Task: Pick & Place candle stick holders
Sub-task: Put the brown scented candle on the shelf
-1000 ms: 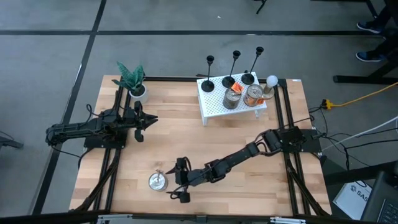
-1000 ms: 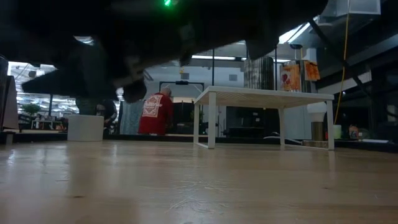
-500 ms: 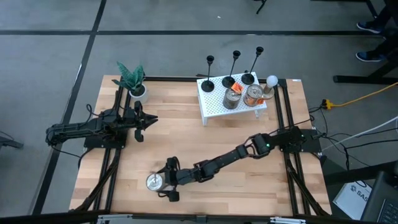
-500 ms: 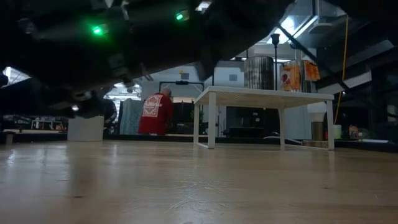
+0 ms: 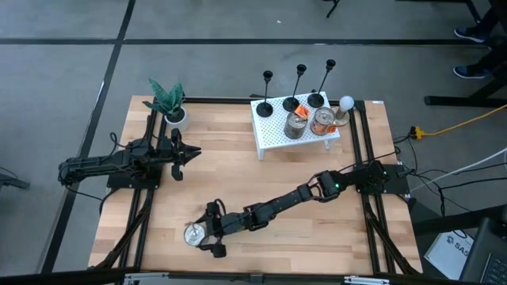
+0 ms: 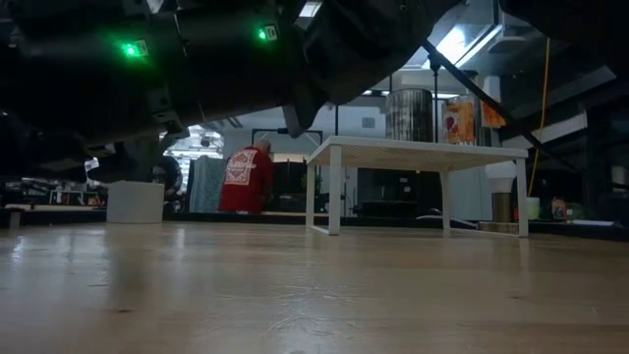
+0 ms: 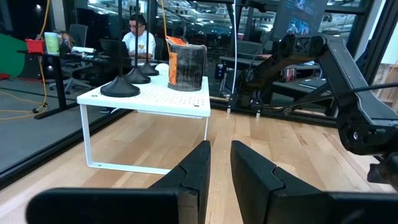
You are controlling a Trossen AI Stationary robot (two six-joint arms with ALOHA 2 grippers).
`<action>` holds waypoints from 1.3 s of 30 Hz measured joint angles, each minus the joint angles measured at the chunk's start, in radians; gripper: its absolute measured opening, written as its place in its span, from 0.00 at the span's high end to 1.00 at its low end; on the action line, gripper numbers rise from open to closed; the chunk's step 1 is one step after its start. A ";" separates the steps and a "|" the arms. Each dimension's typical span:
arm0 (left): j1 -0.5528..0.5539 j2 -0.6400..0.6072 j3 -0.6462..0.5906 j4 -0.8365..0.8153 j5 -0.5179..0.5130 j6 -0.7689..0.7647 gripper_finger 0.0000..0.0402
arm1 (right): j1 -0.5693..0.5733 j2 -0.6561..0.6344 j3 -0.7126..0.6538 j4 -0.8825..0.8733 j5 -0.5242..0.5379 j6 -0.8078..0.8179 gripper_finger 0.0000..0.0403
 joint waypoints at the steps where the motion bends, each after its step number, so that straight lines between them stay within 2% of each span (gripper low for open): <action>1: 0.000 0.000 0.000 0.000 0.000 0.000 0.85 | 0.000 0.000 0.000 0.000 -0.001 -0.014 0.01; 10: 0.000 0.000 0.000 0.000 0.000 0.000 0.85 | -0.003 0.000 0.000 0.060 -0.015 -0.040 0.01; 21: 0.000 0.000 0.000 0.000 0.000 0.000 0.85 | -0.018 0.000 0.000 0.062 -0.012 0.020 0.13; 35: 0.000 0.000 0.000 0.000 0.000 0.000 0.85 | -0.019 0.000 0.002 0.025 0.314 0.074 0.14; 39: 0.000 0.000 0.000 0.000 0.000 0.000 0.85 | -0.019 0.000 0.001 0.023 0.369 0.105 0.14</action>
